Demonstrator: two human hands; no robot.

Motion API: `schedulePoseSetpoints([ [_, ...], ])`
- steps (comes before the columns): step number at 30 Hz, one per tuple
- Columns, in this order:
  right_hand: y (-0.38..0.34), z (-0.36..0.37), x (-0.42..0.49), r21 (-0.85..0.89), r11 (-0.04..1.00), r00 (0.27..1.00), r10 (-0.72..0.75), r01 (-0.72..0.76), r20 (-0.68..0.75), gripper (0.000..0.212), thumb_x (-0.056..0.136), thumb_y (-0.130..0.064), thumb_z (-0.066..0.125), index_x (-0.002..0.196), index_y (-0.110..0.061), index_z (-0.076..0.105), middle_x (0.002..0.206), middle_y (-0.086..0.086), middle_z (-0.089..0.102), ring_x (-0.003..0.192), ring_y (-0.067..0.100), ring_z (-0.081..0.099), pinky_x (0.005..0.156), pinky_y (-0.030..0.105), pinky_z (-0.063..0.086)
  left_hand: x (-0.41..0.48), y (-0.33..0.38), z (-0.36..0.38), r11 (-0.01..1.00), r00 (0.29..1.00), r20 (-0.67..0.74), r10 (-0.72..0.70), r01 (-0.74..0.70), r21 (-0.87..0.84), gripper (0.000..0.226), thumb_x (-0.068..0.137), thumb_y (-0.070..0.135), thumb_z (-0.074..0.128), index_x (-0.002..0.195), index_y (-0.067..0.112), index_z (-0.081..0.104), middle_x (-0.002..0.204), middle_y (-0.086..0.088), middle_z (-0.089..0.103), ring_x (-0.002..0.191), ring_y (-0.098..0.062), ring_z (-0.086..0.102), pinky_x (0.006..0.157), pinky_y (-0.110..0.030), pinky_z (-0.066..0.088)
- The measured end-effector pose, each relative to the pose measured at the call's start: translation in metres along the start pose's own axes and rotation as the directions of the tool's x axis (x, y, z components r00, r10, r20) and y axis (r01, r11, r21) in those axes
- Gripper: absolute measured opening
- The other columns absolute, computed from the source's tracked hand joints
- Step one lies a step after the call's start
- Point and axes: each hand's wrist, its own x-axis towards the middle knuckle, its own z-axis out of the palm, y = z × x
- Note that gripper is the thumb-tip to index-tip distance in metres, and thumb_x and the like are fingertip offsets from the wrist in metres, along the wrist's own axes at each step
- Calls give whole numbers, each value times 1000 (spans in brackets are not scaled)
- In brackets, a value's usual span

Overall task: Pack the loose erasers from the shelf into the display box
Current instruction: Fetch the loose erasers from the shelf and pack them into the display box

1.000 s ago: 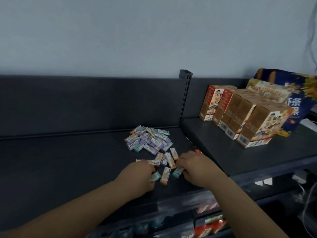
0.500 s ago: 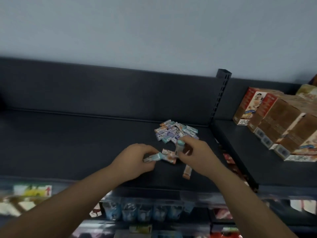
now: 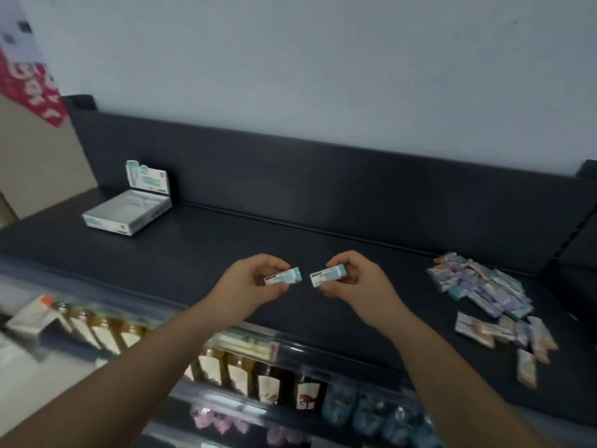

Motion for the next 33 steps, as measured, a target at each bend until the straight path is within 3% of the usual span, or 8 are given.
schedulePoseSetpoints([
  [3, -15, 61, 22, -43, 999, 999, -29, 30, 28, 25, 76, -7, 79, 93, -15, 63, 92, 4, 71, 84, 18, 68, 75, 30, 57, -10, -15, -57, 999, 998, -45, -38, 37, -31, 20, 80, 5, 74, 94, 18, 70, 81, 3, 71, 70, -15, 59, 60, -24, 48],
  [7, -30, 131, 46, 6, 998, 998, -59, 59, 30, 27, 75, -6, 79, 96, -16, 64, 92, 0, 71, 82, 10, 68, 73, 23, 55, -19, -35, -129, 998, 993, -105, -47, 51, 42, 21, 80, 11, 76, 96, 25, 73, 81, -6, 70, 67, -15, 55, 64, -31, 49],
  [9, -36, 158, 54, 40, 997, 997, -74, 73, 25, 32, 76, -5, 78, 101, -19, 65, 95, 0, 71, 84, 11, 68, 75, 23, 56, -23, -43, -157, 993, 990, -131, -57, 69, 91, 23, 80, 14, 76, 97, 28, 72, 73, -9, 63, 62, -12, 50, 60, -25, 45],
  [12, -47, 201, 67, 58, 996, 996, -76, 74, 44, 39, 76, -4, 78, 109, -22, 68, 97, 1, 71, 88, 14, 68, 79, 26, 58, -30, -54, -198, 992, 985, -156, -77, 92, 91, 25, 81, 11, 75, 99, 29, 72, 66, 3, 59, 57, -4, 48, 56, -16, 43],
  [16, -61, 241, 96, 19, 997, 994, -75, 74, 81, 28, 77, -4, 77, 101, -17, 71, 95, 0, 71, 85, 11, 67, 79, 26, 56, -28, -66, -244, 992, 972, -215, -97, 111, 53, 30, 81, 5, 73, 104, 24, 71, 91, -8, 72, 71, -15, 63, 70, -19, 54],
  [19, -66, 264, 125, -9, 996, 992, -85, 86, 97, 26, 77, -4, 77, 98, -18, 70, 94, -1, 72, 87, 12, 68, 80, 25, 57, -18, -77, -274, 992, 964, -243, -111, 122, 33, 30, 81, 7, 73, 106, 24, 71, 97, -4, 73, 90, -23, 67, 81, -27, 56],
  [26, -67, 311, 198, 14, 998, 987, -64, 63, 147, 21, 79, -7, 77, 95, -15, 68, 91, 1, 71, 78, 14, 67, 73, 28, 58, 18, -95, -338, 989, 954, -284, -100, 127, 79, 28, 81, 9, 75, 106, 21, 71, 96, 7, 73, 84, -4, 69, 70, -11, 51],
  [33, -62, 346, 258, -135, 987, 990, -71, 87, 124, 18, 78, -19, 79, 91, -27, 70, 102, -6, 65, 81, 0, 59, 73, 12, 47, 62, -112, -397, 982, 953, -298, -49, 101, 160, 28, 81, 7, 74, 99, 29, 70, 94, 10, 74, 86, -10, 70, 79, -25, 56],
])
